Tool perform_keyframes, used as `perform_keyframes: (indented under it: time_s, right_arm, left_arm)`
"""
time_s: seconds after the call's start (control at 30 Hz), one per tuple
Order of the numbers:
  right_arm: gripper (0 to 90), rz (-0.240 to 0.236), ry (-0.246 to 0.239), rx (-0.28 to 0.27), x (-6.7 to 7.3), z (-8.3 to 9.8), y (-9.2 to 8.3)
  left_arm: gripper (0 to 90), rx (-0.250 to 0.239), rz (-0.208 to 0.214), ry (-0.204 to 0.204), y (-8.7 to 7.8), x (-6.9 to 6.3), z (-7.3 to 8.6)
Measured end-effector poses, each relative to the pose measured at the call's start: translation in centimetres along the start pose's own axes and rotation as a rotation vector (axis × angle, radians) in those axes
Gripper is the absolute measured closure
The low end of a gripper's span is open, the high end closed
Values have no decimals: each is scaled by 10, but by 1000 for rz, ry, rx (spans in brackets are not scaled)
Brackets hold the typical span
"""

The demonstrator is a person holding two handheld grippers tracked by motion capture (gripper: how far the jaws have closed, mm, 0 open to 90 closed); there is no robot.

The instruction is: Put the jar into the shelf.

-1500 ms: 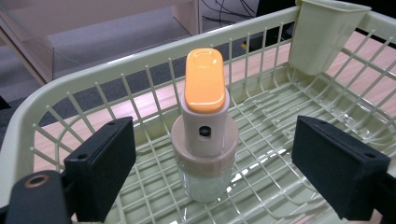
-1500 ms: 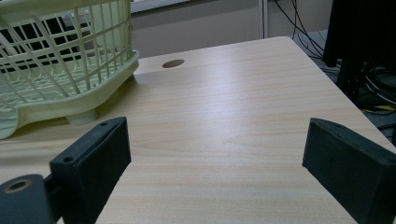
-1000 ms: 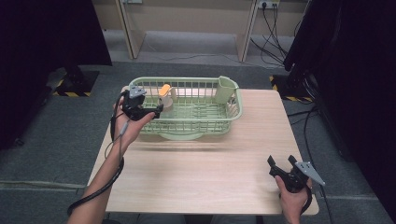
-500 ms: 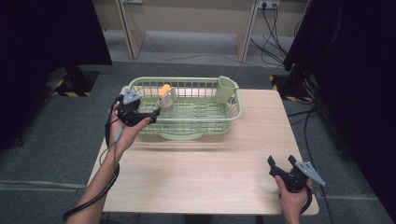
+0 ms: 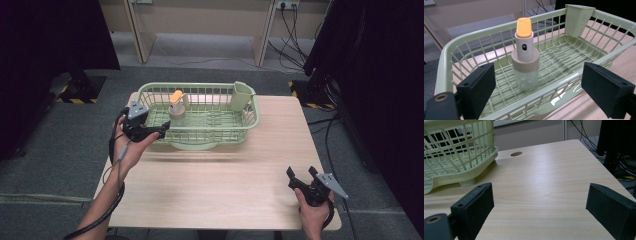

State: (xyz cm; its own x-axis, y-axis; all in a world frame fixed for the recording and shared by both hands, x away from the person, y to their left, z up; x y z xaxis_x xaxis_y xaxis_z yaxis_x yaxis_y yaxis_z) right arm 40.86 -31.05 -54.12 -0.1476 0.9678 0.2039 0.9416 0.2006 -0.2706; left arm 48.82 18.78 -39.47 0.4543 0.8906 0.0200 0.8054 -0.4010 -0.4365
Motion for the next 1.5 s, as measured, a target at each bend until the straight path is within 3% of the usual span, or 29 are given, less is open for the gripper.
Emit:
perform_keyframes:
  time_s: [1.5]
  right_arm:
    - [78, 2, -4, -1, 0, 0, 0]
  left_arm:
    - [116, -27, 6, -31, -35, 0, 59]
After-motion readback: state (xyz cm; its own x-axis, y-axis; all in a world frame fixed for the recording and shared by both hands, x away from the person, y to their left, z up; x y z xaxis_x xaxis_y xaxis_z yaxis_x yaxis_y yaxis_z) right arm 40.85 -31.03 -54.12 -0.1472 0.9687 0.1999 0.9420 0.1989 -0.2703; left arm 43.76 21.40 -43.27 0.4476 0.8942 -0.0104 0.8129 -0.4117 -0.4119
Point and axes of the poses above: each handheld gripper's, and its own axes: y roughly forward along the jaws, z roughly out of its underside, x roughly to its left, the point moved 7 cm from there along y, roughly forward along the jaws
